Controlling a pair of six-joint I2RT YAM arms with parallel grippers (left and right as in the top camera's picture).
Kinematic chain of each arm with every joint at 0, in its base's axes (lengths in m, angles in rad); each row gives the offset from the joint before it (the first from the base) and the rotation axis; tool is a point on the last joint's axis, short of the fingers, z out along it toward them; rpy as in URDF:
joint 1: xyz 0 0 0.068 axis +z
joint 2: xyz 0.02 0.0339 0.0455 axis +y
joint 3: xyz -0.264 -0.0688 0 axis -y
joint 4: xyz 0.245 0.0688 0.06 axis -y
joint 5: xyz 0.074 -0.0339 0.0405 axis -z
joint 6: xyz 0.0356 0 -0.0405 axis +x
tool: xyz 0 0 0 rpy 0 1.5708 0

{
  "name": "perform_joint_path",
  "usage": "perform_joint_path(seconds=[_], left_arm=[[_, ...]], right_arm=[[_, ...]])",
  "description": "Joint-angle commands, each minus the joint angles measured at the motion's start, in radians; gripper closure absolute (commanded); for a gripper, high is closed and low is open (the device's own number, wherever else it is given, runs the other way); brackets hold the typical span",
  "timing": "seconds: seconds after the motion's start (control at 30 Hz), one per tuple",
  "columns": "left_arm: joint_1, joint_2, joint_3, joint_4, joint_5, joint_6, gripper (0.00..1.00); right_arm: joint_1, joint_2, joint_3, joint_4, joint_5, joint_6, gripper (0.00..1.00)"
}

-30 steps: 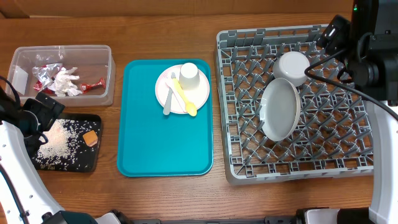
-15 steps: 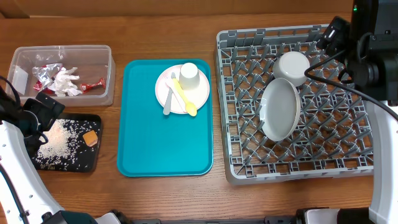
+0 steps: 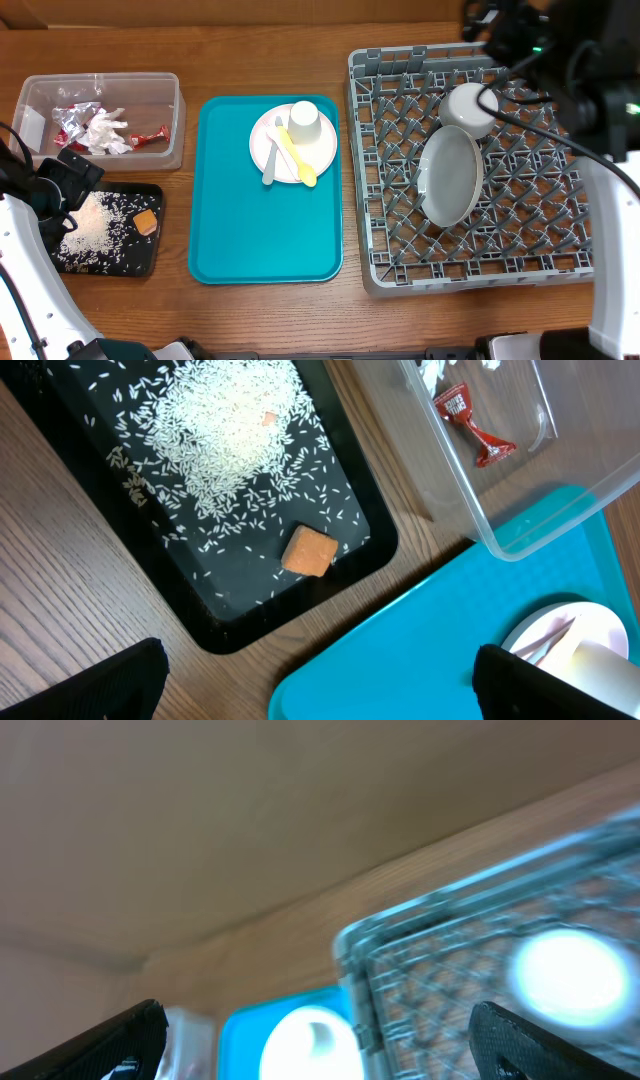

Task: Sort waste into correct bins and load items into the dishwasher rack
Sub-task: 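Reach the right gripper over the small white plate with the cup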

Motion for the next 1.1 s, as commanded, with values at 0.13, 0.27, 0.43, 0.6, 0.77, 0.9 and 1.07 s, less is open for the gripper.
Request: perform_joint_path(seconds=[0.13,0.27,0.43,0.6,0.77,0.9,1.07], left_arm=[[0.003,0.003,-0.007,0.004,0.003,0.022,0.0],[0.003,0.003,-0.007,0.004,0.003,0.023,0.0],[0.003,0.003,-0.008,0.004,0.003,0.023,0.0],[0.003,0.003,-0.008,0.004,0.003,0.022,0.0],[0.003,0.003,-0.007,0.004,0.003,0.023,0.0],[0.003,0.003,-0.008,0.004,0.003,0.023,0.0],[0.003,0.003,-0.007,0.004,0.003,0.023,0.0]], right_arm=[[0.22,0.165,0.014,0.041,-0.008,-0.161,0.0],[0.344,0.272,0.014,0.061,0.167,-0.191,0.0],[0.461,0.403,0.014,0.109,0.353,-0.191,0.0],[0.514,0.526,0.014,0.156,0.405,-0.19,0.0],[0.519,0.604,0.014,0.192,0.404,-0.182,0.0],[0.519,0.64,0.014,0.216,0.404,-0.182,0.0],[0.52,0.691,0.014,0.227,0.388,-0.183,0.0]])
